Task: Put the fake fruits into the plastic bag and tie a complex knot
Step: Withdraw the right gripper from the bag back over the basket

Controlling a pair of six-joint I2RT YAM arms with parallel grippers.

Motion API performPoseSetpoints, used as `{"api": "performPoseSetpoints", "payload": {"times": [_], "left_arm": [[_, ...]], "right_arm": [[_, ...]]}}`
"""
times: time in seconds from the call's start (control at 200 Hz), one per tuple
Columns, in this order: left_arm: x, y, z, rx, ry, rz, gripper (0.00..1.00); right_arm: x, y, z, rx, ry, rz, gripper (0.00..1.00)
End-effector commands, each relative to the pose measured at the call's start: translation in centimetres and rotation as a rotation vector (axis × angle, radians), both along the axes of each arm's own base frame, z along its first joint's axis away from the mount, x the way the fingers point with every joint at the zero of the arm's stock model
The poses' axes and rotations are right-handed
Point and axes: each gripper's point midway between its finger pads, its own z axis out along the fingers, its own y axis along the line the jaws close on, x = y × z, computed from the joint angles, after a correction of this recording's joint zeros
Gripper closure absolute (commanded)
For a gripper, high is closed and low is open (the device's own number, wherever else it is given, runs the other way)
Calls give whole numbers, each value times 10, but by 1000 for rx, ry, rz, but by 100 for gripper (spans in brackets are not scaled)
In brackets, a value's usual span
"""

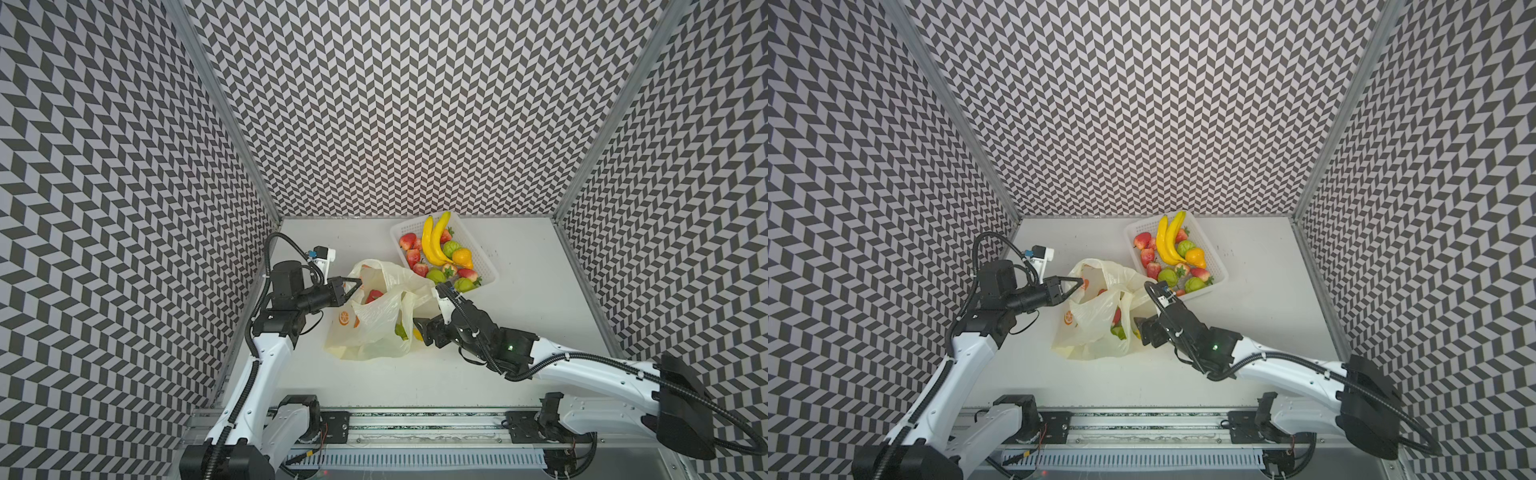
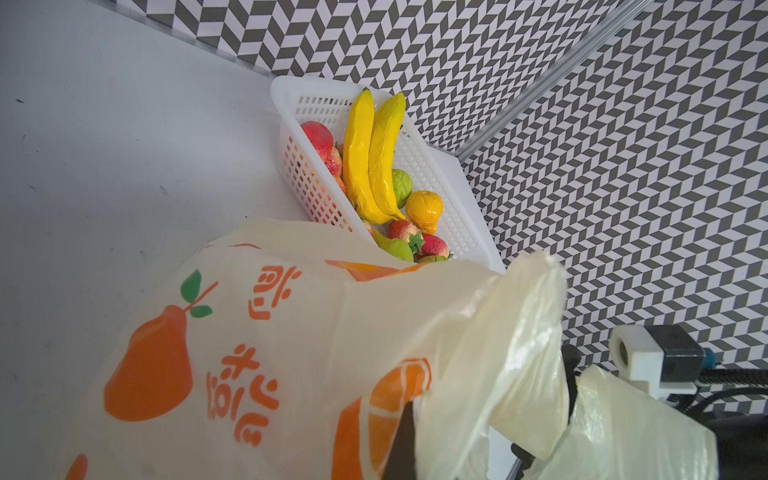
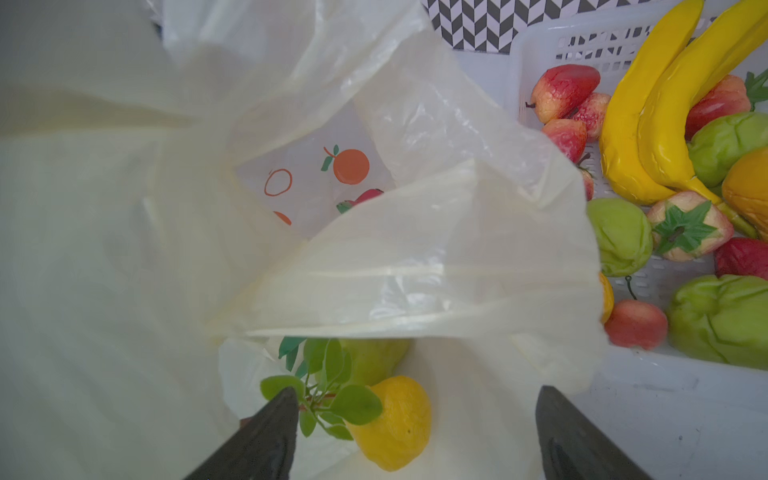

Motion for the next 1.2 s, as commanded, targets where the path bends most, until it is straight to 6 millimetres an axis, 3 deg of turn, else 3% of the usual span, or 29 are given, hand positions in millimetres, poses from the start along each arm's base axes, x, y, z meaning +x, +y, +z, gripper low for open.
{"api": "performPoseSetpoints", "payload": {"times": [0.0, 0.11, 0.2, 0.466, 0.821, 1.021, 1.197], "left_arm": [[6, 9, 18, 48, -73, 37, 100], [9, 16, 16, 75, -67, 56, 100], [10, 21, 13, 82, -54, 65, 100], [11, 32, 11, 86, -53, 83, 100], [10, 48, 5, 116, -44, 117, 100], [9, 50, 0, 113, -35, 116, 100], [9, 49, -1, 102, -33, 109, 100]], "right_arm": [[-4, -6, 23, -16, 8, 52, 12], [-4, -16, 41, -39, 13, 86, 10], [9, -34, 52, -64, 17, 39, 8], [78, -83, 51, -171, 28, -124, 7], [154, -96, -1, -287, 166, -162, 10], [197, -118, -34, -373, 252, -276, 11], [230, -127, -41, -351, 240, -342, 13]]}}
